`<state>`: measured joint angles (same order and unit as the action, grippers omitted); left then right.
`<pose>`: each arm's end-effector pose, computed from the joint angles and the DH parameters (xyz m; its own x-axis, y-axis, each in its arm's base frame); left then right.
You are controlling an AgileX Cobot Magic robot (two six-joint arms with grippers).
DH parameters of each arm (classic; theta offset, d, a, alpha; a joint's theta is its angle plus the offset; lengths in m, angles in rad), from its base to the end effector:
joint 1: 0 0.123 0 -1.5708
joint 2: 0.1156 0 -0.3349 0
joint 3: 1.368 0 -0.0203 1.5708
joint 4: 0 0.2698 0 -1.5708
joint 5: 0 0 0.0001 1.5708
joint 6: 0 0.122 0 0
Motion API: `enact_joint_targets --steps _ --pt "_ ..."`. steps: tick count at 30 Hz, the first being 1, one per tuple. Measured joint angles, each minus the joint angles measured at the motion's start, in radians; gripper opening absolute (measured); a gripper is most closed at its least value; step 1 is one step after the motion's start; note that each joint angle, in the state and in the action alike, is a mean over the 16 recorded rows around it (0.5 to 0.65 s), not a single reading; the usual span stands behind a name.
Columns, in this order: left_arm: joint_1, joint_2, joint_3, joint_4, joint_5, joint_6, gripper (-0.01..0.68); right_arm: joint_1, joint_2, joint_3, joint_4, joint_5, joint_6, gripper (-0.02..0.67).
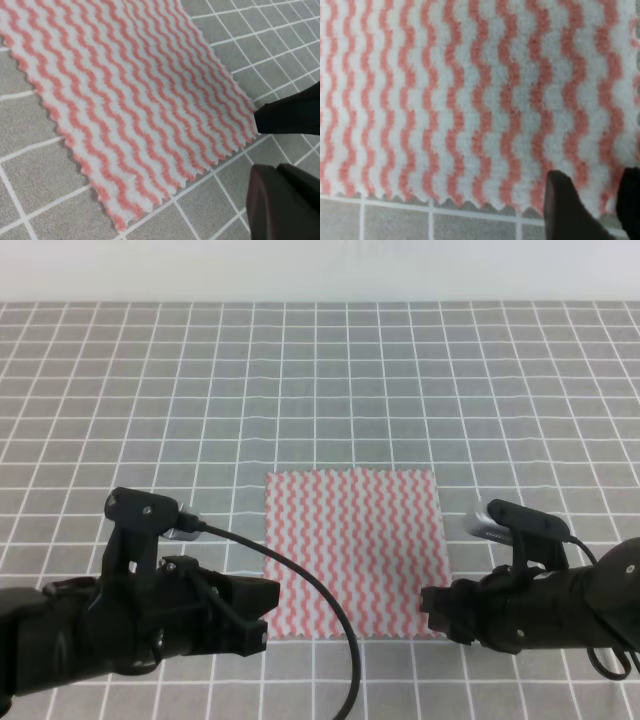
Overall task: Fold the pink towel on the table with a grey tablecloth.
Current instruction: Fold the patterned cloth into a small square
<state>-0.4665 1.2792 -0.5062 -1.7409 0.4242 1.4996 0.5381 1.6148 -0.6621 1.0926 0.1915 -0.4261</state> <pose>0.2049 -0.1587 0.2338 -0.6748 0.0792 -0.7338 0.5546 0.7103 -0.4334 0.2582 0.1782 0.1632 -0.9146 0.1569 -0.3726 -0.0367 0.8856 0.4629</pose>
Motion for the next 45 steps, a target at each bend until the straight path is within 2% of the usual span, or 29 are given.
enact_joint_targets --steps 27,45 --pt "0.0 0.0 0.001 -0.001 0.01 0.0 -0.003 0.0 0.021 -0.011 -0.124 0.01 0.0 0.116" --pt "0.0 -0.005 0.002 0.004 0.029 0.015 -0.003 -0.001 0.022 -0.012 -0.13 0.017 0.002 -0.007"
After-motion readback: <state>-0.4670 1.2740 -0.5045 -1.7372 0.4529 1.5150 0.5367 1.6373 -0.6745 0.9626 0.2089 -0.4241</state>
